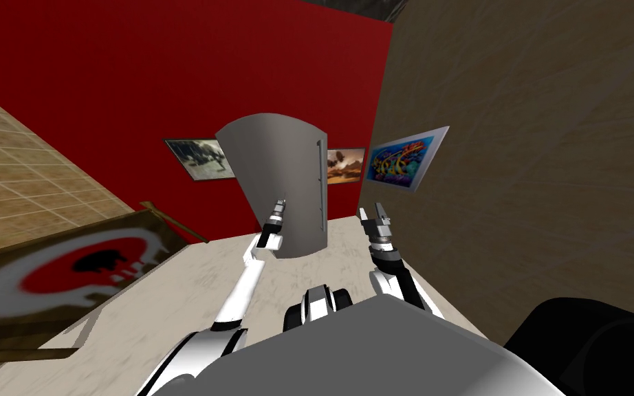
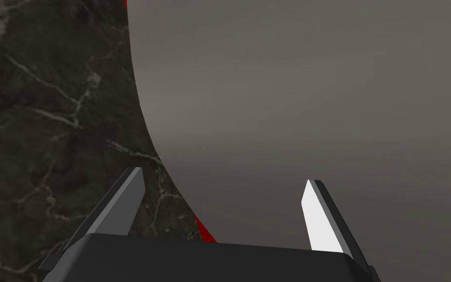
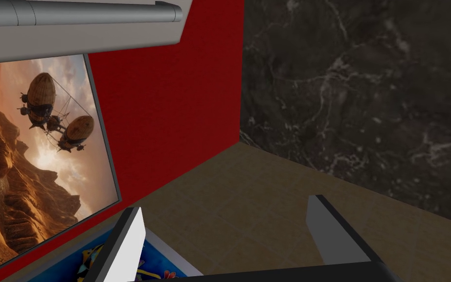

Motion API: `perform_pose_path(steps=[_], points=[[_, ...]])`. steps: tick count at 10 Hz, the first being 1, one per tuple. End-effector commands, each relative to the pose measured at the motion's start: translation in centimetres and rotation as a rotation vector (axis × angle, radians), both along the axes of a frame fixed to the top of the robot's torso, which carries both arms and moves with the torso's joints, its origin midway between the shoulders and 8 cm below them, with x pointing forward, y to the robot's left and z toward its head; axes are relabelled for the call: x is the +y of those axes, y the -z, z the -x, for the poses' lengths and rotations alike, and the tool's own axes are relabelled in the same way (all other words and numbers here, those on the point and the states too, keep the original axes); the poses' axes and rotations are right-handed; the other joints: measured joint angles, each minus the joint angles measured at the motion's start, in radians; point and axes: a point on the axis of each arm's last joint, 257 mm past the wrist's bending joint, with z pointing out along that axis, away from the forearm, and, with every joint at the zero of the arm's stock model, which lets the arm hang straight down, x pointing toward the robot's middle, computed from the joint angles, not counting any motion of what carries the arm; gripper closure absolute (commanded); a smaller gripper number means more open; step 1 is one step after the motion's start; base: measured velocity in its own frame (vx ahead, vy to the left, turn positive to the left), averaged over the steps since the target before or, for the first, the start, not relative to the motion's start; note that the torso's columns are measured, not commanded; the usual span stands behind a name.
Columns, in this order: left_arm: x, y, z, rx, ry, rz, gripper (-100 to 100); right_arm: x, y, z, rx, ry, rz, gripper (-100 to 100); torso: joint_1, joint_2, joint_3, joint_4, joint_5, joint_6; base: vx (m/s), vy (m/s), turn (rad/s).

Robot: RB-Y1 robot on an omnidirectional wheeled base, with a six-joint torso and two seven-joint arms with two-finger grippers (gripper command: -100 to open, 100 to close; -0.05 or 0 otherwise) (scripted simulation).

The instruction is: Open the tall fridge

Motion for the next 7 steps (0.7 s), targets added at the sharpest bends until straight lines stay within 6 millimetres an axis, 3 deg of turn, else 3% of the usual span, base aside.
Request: perform_pose_path(steps=[1, 7], points=[[-0.8, 0.2, -1.3, 0.016, 0.0, -0.018, -100, 0.0, 0.0, 0.0, 0.0, 0.0, 0.0, 0, 0.001, 0.0, 0.0, 0.0, 0.0, 0.0, 0.009, -0.006, 0.001], [-3.5, 0.1, -5.9, 0.074, -0.014, -0.109, -100, 0.0, 0.0, 0.0, 0.0, 0.0, 0.0, 0, 0.0, 0.0, 0.0, 0.0, 0.0, 0.0, 0.017, -0.018, -0.011]])
